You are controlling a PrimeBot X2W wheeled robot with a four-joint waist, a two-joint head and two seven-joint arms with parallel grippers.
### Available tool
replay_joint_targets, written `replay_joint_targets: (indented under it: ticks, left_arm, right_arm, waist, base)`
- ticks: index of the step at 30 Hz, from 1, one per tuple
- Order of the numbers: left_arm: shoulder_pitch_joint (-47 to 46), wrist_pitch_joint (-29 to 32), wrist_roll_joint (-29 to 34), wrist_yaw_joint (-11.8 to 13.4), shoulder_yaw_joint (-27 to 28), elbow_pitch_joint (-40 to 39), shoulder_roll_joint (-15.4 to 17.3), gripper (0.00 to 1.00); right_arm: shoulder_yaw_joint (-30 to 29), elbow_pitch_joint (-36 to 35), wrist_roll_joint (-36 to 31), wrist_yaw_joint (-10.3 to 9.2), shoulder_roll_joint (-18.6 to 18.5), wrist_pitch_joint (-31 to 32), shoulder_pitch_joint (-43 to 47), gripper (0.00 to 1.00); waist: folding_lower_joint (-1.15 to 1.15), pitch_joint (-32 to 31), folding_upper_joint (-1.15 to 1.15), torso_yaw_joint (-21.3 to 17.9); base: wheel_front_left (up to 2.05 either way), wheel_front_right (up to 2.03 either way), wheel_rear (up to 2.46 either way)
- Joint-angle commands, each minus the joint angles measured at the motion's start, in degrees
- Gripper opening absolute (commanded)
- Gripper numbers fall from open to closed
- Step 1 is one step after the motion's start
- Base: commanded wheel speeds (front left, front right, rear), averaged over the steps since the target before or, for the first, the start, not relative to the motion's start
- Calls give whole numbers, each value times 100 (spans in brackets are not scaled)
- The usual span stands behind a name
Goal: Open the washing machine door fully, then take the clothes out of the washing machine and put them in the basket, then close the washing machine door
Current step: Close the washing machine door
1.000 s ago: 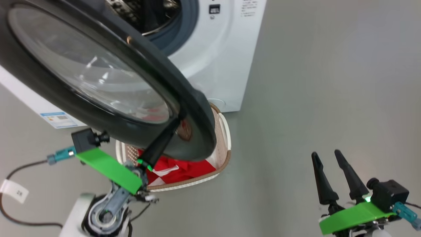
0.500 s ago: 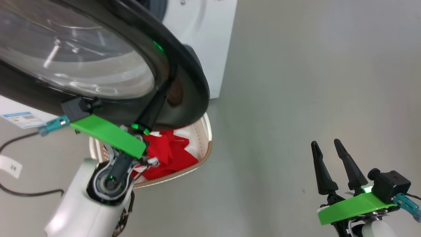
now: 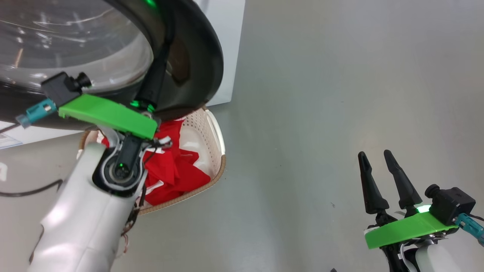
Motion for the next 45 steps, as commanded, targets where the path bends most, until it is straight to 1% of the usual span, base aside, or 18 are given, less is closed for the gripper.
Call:
replay_joint_targets:
  ticks: [1, 6, 14, 21, 30, 31, 32, 33, 34, 35, 36, 43, 45]
  left_arm:
    - [-281, -77, 11, -33, 104, -63, 148, 0]
    - [-515, -228, -106, -33, -79, 200, 208, 0]
    - [-401, -379, -276, -33, -277, 202, 294, 0]
    - [39, -551, -468, -33, -420, 85, 340, 0]
    - [792, -783, -537, -33, -560, 25, 374, 0]
    - [886, -811, -531, -33, -562, 28, 383, 14]
    - [982, -836, -506, -33, -574, 39, 399, 32]
    - [1081, -862, -491, -33, -573, 54, 409, 42]
    - [1180, -883, -493, -33, -558, 68, 414, 59]
    - [1269, -902, -477, -33, -546, 86, 428, 92]
    - [1356, -920, -456, -33, -523, 108, 441, 100]
    - [1840, -970, -341, -33, -283, 159, 458, 100]
    - [1991, -974, -252, -33, -140, 152, 455, 100]
  right_arm:
    - [132, -134, 43, 43, -23, -37, -106, 100]
    - [130, -122, 72, 43, -23, -37, -113, 100]
    - [63, -123, 31, 43, -23, -37, -80, 100]
    - [38, -109, -97, 43, -23, -37, -2, 100]
    - [-19, -102, -283, 43, -23, -37, 163, 100]
    - [-25, -100, -302, 43, -23, -37, 183, 100]
    - [-31, -98, -322, 43, -23, -37, 205, 100]
    - [-34, -97, -341, 43, -23, -37, 226, 100]
    - [-38, -96, -359, 43, -23, -37, 249, 100]
    - [-46, -96, -375, 43, -23, -37, 270, 100]
    - [-48, -95, -390, 43, -23, -37, 292, 100]
    - [-68, -103, -438, 43, -72, -37, 441, 100]
    - [-79, -111, -447, 43, -89, -37, 481, 100]
  waist:
    - [0, 38, 0, -46]
    - [0, 38, 0, -100]
    - [0, -25, 0, -9]
    - [0, -210, 0, 171]
    - [0, -485, 0, 418]
    - [0, -520, 0, 444]
    - [0, -554, 0, 472]
    - [0, -589, 0, 498]
    - [0, -619, 0, 526]
    - [0, -647, 0, 558]
    - [0, -681, 0, 589]
    - [0, -843, 0, 790]
    - [0, -877, 0, 855]
  base:
    - [0, 0, 0]
    - [0, 0, 0]
    - [0, 0, 0]
    - [0, 0, 0]
    - [0, 0, 0]
    - [0, 0, 0]
    - [0, 0, 0]
    - [0, 0, 0]
    - [0, 0, 0]
    - [0, 0, 0]
    - [0, 0, 0]
    - [0, 0, 0]
    - [0, 0, 0]
